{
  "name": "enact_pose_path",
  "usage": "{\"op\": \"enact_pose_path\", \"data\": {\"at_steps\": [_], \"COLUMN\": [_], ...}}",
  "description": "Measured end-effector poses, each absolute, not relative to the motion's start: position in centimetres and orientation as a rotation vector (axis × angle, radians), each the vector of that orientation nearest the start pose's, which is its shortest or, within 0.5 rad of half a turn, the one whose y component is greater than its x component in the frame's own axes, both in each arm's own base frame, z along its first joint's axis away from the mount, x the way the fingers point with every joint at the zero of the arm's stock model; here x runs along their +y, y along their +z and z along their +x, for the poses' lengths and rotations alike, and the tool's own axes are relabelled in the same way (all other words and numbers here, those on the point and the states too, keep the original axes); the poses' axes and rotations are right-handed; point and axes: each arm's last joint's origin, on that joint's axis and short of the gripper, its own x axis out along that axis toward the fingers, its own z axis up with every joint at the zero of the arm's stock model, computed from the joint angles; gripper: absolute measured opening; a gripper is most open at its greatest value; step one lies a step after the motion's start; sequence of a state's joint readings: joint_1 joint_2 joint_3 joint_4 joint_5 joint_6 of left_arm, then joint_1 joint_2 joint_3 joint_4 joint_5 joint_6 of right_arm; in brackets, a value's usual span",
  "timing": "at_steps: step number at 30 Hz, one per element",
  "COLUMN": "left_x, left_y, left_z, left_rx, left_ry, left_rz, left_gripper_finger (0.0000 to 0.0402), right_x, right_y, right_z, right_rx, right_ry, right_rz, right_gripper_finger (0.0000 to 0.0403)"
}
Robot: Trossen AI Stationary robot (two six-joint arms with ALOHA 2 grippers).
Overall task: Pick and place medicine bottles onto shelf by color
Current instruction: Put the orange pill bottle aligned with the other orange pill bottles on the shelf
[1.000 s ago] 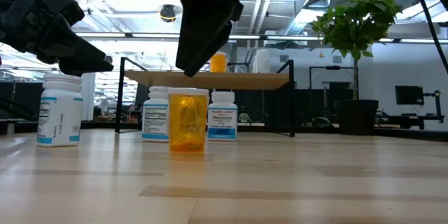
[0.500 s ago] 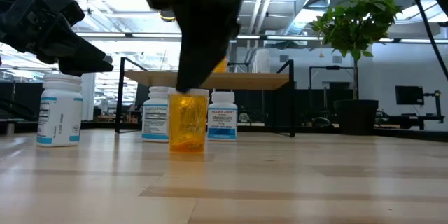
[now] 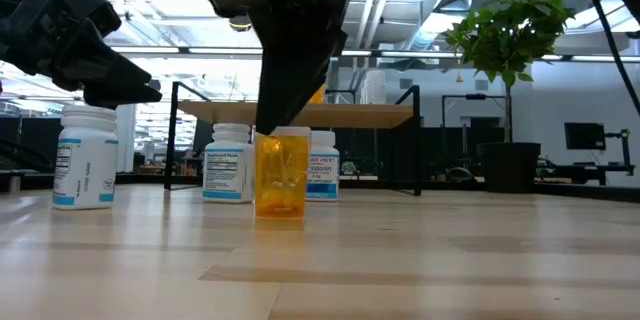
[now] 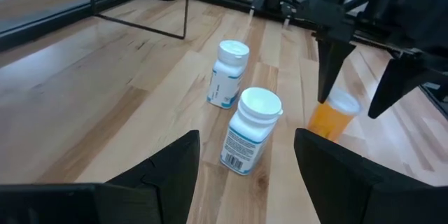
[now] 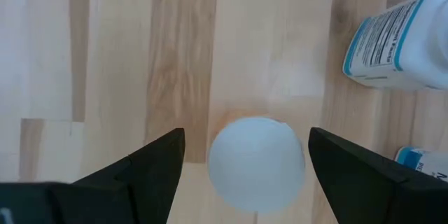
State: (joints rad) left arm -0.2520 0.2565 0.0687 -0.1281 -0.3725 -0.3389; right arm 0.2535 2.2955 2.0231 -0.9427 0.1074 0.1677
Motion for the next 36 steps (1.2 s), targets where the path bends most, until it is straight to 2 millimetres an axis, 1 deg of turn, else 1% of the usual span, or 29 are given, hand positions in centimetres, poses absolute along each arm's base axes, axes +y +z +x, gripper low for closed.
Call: {"op": "enact_pose_path", "data": {"at_steps": [11,16,21,28,32,36], "left_x": [-1.6,-1.6,-1.6,-1.6,-1.6,-1.6], "left_y": [15.4,15.4,15.5,15.5,15.5,15.5], "left_z": [10.6,10.6,10.6,10.6,10.6,10.6], "left_rx": [0.273,0.272,0.272,0.271,0.271,0.271], "left_ry": [0.172,0.172,0.172,0.172,0.172,0.172], "left_rz": [-0.262,-0.263,-0.264,-0.264,-0.264,-0.264], "left_gripper_finger": [0.0222,0.0222,0.0222,0.0222,0.0222,0.0222], "right_x": [11.5,10.9,10.7,10.7,10.6,10.6], "right_y": [20.2,19.1,18.6,18.8,18.8,19.5], "right_z": [46.5,46.6,46.8,46.4,46.4,46.2], "right_rx": [1.218,1.267,1.275,1.303,1.308,1.328], "right_ry": [0.021,0.012,0.003,0.001,0.000,-0.001], "right_rz": [-0.073,-0.073,-0.071,-0.081,-0.081,-0.086], "right_gripper_finger": [0.0324,0.0314,0.0294,0.0265,0.0230,0.0190]}}
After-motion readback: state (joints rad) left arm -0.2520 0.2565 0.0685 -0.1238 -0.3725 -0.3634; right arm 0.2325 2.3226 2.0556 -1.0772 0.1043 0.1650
